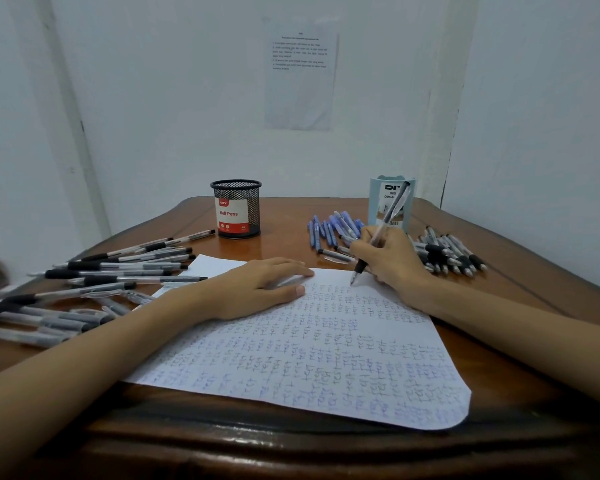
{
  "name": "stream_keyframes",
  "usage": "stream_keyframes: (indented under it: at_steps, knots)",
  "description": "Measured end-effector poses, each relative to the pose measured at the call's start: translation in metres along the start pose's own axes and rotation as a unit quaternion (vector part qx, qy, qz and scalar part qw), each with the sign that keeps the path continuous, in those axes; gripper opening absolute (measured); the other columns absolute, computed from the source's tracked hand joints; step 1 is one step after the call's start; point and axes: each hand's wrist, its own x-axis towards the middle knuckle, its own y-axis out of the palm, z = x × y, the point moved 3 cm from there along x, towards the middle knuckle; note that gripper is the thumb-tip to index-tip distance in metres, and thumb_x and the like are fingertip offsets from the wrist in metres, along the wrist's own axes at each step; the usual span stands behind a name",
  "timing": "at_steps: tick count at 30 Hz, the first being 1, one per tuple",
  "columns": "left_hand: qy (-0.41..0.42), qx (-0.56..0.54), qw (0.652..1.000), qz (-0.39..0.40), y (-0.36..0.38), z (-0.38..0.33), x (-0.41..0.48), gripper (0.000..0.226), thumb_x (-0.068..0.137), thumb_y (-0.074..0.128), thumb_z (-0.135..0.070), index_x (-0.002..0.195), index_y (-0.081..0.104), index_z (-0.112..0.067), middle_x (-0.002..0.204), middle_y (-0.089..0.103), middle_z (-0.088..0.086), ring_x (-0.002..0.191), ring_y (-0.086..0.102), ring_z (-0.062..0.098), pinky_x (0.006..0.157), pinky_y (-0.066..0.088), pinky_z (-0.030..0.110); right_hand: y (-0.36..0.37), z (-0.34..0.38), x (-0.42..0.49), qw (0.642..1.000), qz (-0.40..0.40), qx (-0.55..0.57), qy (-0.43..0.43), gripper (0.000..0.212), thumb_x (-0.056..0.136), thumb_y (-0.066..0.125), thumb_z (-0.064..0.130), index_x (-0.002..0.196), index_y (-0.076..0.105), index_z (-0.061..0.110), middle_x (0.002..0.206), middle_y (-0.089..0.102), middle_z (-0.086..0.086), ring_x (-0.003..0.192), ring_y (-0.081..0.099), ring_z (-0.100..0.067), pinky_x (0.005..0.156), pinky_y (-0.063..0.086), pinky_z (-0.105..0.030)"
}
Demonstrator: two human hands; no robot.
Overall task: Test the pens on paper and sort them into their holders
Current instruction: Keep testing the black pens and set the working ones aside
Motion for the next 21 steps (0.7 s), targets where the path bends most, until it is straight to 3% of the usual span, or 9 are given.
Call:
stream_keyframes:
  at_steps: [5, 8, 11, 14, 16, 21]
  knots:
    - [0.0, -0.002, 1.0, -0.001, 0.0, 0.001, 0.0, 0.055, 0.088, 0.03, -0.053, 0.139, 0.035, -0.036, 0.148, 0.032, -0.011, 0.132, 0.032, 0.005, 0.107, 0.025, 0.026, 0.0, 0.003, -0.001, 0.999, -0.01, -0.022, -0.039, 0.032, 0.087, 0.057, 0.005, 0.059, 0.042, 0.008, 0.051, 0.033, -0.002, 0.047, 0.033, -0.008, 0.048, 0.033, -0.014]
    - [0.001, -0.005, 1.0, -0.003, 0.0, 0.0, 0.0, 0.051, 0.09, 0.031, -0.051, 0.139, 0.036, -0.036, 0.148, 0.032, -0.012, 0.13, 0.032, 0.003, 0.105, 0.025, 0.024, 0.001, 0.012, -0.005, 0.996, 0.015, 0.018, -0.087, 0.039, 0.088, 0.062, 0.026, 0.059, 0.042, 0.009, 0.049, 0.036, 0.0, 0.042, 0.035, -0.003, 0.045, 0.035, -0.011]
    - [0.004, -0.006, 1.0, -0.006, -0.001, 0.0, 0.0, 0.047, 0.093, 0.034, -0.046, 0.139, 0.037, -0.035, 0.148, 0.032, -0.011, 0.13, 0.032, 0.003, 0.104, 0.025, 0.022, -0.001, 0.018, -0.007, 0.995, 0.043, 0.06, -0.072, 0.047, 0.083, 0.048, 0.048, 0.062, 0.043, 0.006, 0.051, 0.033, 0.0, 0.039, 0.03, -0.003, 0.043, 0.031, -0.011]
    - [0.001, -0.01, 1.0, -0.005, -0.001, 0.001, 0.0, 0.046, 0.094, 0.034, -0.046, 0.139, 0.037, -0.035, 0.147, 0.032, -0.011, 0.128, 0.032, 0.003, 0.103, 0.025, 0.022, -0.013, 0.017, -0.001, 0.998, -0.006, 0.062, -0.025, 0.04, 0.094, 0.043, 0.038, 0.063, 0.045, 0.012, 0.056, 0.038, 0.001, 0.044, 0.035, -0.006, 0.047, 0.035, -0.01]
    - [0.001, -0.011, 1.0, -0.006, -0.001, 0.002, 0.0, 0.045, 0.095, 0.035, -0.045, 0.139, 0.037, -0.035, 0.146, 0.033, -0.011, 0.128, 0.033, 0.003, 0.103, 0.026, 0.022, -0.021, 0.02, 0.003, 0.996, -0.032, 0.078, -0.021, 0.026, 0.098, 0.044, 0.026, 0.075, 0.048, 0.014, 0.057, 0.042, 0.0, 0.041, 0.038, -0.001, 0.044, 0.034, -0.008]
    - [0.005, -0.005, 1.0, -0.007, -0.001, 0.002, -0.001, 0.046, 0.095, 0.035, -0.046, 0.139, 0.037, -0.034, 0.145, 0.035, -0.011, 0.128, 0.034, 0.003, 0.103, 0.027, 0.023, -0.02, 0.02, 0.001, 0.992, 0.003, 0.128, 0.006, 0.012, 0.095, 0.05, 0.02, 0.087, 0.056, 0.014, 0.042, 0.039, 0.007, 0.033, 0.035, -0.002, 0.038, 0.032, -0.012]
